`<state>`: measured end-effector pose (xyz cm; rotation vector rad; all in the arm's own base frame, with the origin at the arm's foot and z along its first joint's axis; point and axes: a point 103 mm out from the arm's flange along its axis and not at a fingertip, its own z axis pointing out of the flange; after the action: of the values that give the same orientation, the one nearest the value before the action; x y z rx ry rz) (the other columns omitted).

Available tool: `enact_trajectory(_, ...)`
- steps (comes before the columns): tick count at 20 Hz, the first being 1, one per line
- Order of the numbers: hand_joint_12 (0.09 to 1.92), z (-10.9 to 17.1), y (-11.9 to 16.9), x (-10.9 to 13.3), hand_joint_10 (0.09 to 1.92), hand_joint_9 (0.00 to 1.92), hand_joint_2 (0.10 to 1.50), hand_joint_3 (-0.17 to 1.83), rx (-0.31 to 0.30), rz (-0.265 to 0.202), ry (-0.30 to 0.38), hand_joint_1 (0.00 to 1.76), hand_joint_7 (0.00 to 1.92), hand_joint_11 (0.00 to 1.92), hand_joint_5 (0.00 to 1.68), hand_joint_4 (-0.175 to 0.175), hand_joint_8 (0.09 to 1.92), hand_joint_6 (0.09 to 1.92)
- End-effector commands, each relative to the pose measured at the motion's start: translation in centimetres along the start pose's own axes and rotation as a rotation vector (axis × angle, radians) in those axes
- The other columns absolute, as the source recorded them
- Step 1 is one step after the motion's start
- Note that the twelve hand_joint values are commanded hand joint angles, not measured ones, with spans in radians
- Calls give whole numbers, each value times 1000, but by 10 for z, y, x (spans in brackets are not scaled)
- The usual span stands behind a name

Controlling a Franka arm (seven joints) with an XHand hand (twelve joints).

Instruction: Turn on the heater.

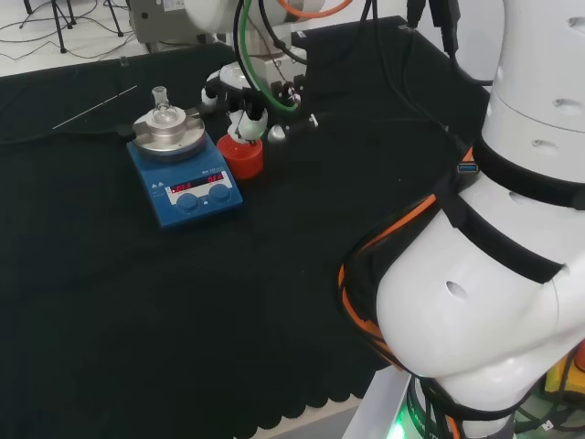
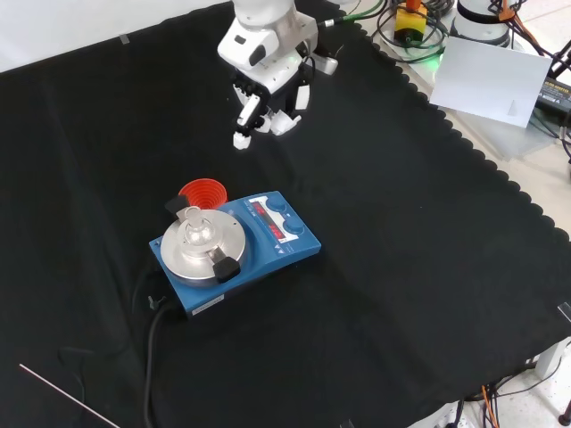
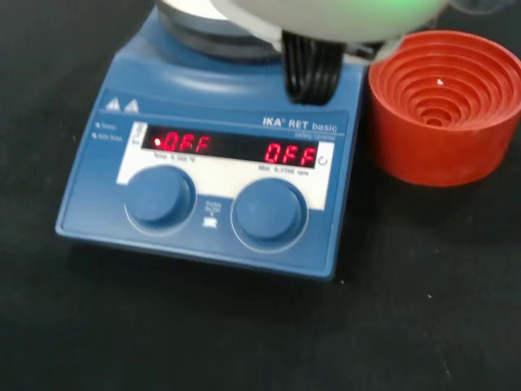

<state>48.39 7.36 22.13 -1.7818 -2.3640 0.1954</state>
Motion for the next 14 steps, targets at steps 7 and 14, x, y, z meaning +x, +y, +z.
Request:
enact_trajectory(7,918,12,-11,22,738,1817,744,715,104,-30,-125,1337,1446,1914,420,-79,1325,664)
enact_trajectory(14,1349,20,-14,30,986,1908,759,717,170,-47,-134,1328,1595,1920,451,-63,1458,715)
